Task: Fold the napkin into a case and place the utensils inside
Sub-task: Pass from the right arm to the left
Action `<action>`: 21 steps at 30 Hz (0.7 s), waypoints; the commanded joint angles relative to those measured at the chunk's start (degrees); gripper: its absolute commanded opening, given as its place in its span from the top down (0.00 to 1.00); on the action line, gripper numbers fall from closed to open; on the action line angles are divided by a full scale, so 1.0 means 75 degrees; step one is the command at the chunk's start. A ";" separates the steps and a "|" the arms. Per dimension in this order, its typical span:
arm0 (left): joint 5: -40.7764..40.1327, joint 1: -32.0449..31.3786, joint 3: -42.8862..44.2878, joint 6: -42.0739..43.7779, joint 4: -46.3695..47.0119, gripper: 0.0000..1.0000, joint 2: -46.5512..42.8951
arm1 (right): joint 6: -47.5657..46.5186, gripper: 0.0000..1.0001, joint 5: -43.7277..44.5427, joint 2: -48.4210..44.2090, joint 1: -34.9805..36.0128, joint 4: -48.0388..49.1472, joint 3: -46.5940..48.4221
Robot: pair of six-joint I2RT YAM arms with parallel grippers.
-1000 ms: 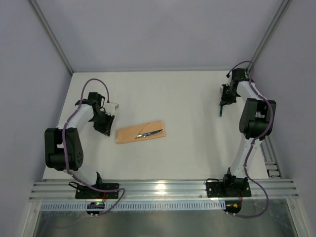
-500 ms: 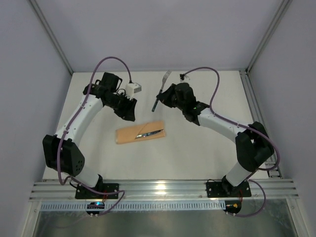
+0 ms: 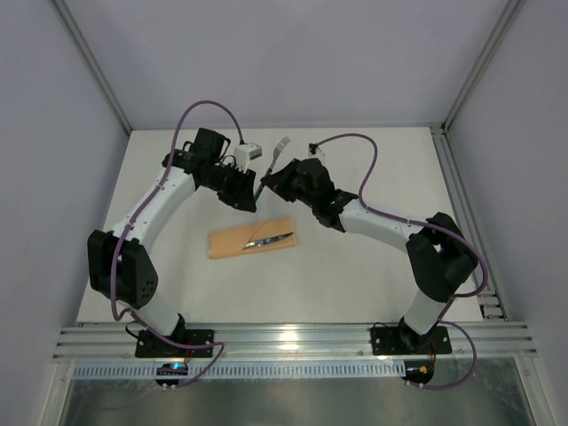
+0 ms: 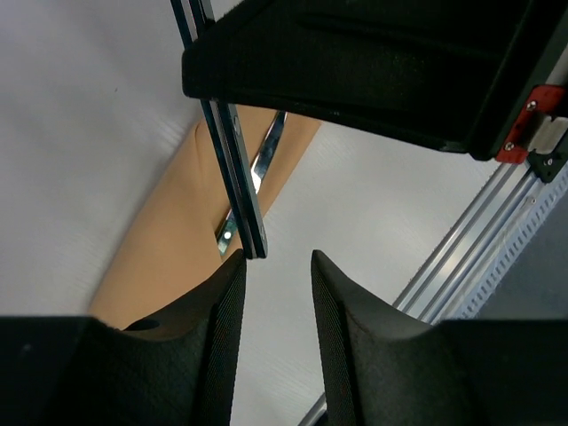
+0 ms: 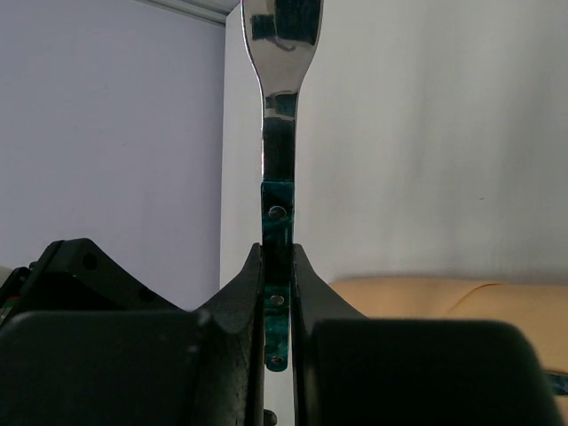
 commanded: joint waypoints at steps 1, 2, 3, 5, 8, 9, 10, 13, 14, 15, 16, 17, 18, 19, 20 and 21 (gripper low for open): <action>-0.0001 -0.0003 0.0090 -0.0350 0.0726 0.63 0.0076 | 0.0280 0.96 -0.0100 -0.0184 0.0116 0.0643 0.0280; 0.0022 -0.0003 0.0137 -0.0373 0.0761 0.64 0.0111 | 0.0338 0.96 -0.0170 -0.0196 0.0127 0.0690 0.0233; -0.0001 -0.0003 0.0149 -0.0362 0.0773 0.67 0.0111 | 0.0420 0.96 -0.0241 -0.0219 0.0127 0.0737 0.0175; -0.0117 -0.0003 0.0172 -0.0374 0.0796 0.73 0.0158 | 0.0409 0.96 -0.0276 -0.0254 0.0127 0.0761 0.0174; -0.0107 -0.0003 0.0172 -0.0327 0.0738 0.76 0.0252 | 0.0386 0.96 -0.0370 -0.0313 0.0127 0.0854 0.0174; -0.0118 -0.0003 0.0172 -0.0350 0.0738 0.75 0.0310 | 0.0386 0.96 -0.0382 -0.0336 0.0127 0.0855 0.0186; -0.0130 -0.0003 0.0172 -0.0350 0.0761 0.77 0.0299 | 0.0339 0.96 -0.0428 -0.0348 0.0127 0.0866 0.0186; -0.0142 -0.0003 0.0161 -0.0397 0.0878 1.00 0.0217 | 0.0269 0.96 -0.0464 -0.0383 0.0116 0.0854 0.0128; -0.0119 -0.0003 0.0184 -0.0374 0.0844 1.00 0.0205 | 0.0222 0.96 -0.0487 -0.0372 0.0127 0.0889 0.0104; -0.0072 -0.0003 0.0242 -0.0350 0.0809 1.00 0.0205 | 0.0129 0.96 -0.0522 -0.0372 0.0116 0.1017 0.0069; -0.0060 0.0008 0.0266 -0.0304 0.0762 1.00 0.0217 | -0.0174 0.96 -0.0975 -0.0348 0.0127 0.1077 0.0057; -0.0037 0.0008 0.0266 -0.0211 0.0657 1.00 0.0240 | -0.0351 0.96 -0.1130 -0.0360 0.0127 0.1066 0.0057; 0.0138 0.0008 0.0243 -0.0175 0.0610 1.00 0.0240 | -0.0585 0.95 -0.1259 -0.0372 0.0127 0.1066 0.0022; 0.0221 0.0032 0.0208 -0.0128 0.0574 1.00 0.0252 | -0.0865 0.91 -0.1423 -0.0453 0.0127 0.1077 -0.0013; 0.0303 0.0043 0.0161 -0.0104 0.0551 1.00 0.0229 | -0.1402 0.89 -0.1657 -0.0512 0.0127 0.1008 -0.0071; 0.0408 0.0055 0.0103 -0.0104 0.0562 1.00 0.0205 | -0.1686 0.86 -0.1775 -0.0547 0.0127 0.0879 -0.0106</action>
